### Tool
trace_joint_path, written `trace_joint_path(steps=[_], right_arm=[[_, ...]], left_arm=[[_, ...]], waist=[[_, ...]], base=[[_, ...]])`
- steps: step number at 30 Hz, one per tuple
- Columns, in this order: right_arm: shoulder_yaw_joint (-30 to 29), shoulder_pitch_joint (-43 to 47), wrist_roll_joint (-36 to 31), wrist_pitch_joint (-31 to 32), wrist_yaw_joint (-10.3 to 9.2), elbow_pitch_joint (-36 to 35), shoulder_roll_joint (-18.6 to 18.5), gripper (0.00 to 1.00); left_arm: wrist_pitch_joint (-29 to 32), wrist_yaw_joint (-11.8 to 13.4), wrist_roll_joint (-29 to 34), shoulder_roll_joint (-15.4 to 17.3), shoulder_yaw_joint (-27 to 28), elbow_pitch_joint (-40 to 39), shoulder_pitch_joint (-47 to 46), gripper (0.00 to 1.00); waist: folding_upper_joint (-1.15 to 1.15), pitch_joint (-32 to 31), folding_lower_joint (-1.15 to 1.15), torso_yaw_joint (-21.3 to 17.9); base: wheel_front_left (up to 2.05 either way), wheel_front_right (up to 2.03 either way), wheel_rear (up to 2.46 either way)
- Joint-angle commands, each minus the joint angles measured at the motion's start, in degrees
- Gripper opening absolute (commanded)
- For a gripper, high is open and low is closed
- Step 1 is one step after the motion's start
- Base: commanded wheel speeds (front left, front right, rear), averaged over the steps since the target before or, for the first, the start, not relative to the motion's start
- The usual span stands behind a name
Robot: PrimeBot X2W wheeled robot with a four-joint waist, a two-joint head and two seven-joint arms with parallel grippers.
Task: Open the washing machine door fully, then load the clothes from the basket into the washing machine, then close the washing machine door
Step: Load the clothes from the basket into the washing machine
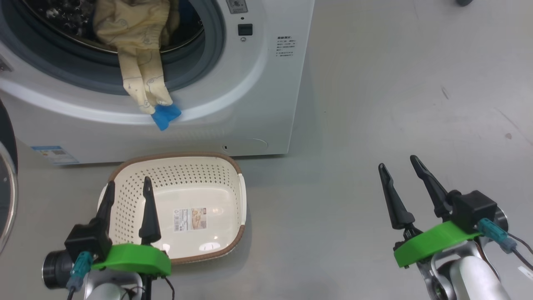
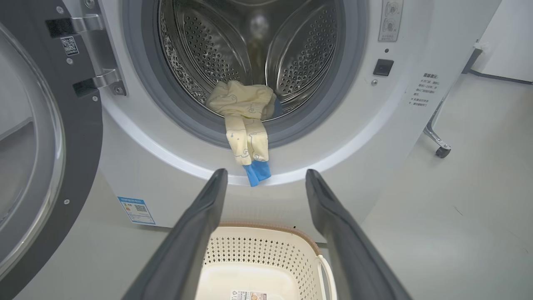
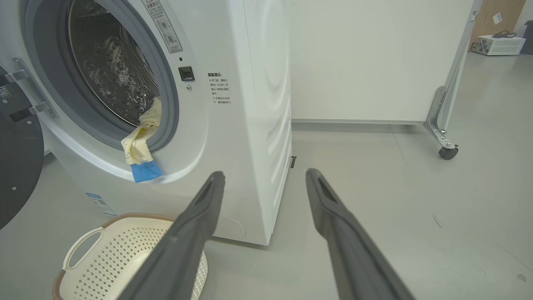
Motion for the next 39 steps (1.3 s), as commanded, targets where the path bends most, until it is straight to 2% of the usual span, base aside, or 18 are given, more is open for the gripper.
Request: trace_joint_path(steps=[1,12,20,30,39], right_arm=[[1.03,-0.18,0.04,0.19,0.02,-2.17,-0.43,1.00],[1.00,-0.36,0.34,0.18,0.02,-2.70,-0.43,1.00],[1.84,-2.10,1.20,-0.48,0.02,-2.83,-0.43,1.00],[3.93,-7.09,2.83,-1.99,0.02,-2.37,-0.43,1.00],[7.00,-12.56,5.04,-3.04,0.02,-0.99,-0.43,1.00]], left_arm=[[-0.08,-0.26,-0.14,0.99,2.07,-1.39,-1.26,1.00],[-0.13,-0.22,-0.64,0.98,2.10,-0.75,-2.67,1.00],[1.00,-1.14,-1.21,1.54,2.40,0.53,-7.07,1.00],[7.52,-4.04,-2.78,3.21,2.83,5.76,-20.08,1.00],[12.81,-7.19,-4.94,5.57,4.53,17.41,-33.68,1.00]], waist=[[0.00,0.07,0.01,-0.03],[0.00,1.08,0.01,0.05],[0.00,4.96,0.01,-0.95],[0.00,14.16,0.01,-3.13],[0.00,21.23,0.01,-6.17]], base=[[0.00,0.00,0.00],[0.00,0.00,0.00],[0.00,0.00,0.00],[0.00,0.00,0.00],[0.00,0.00,0.00]])
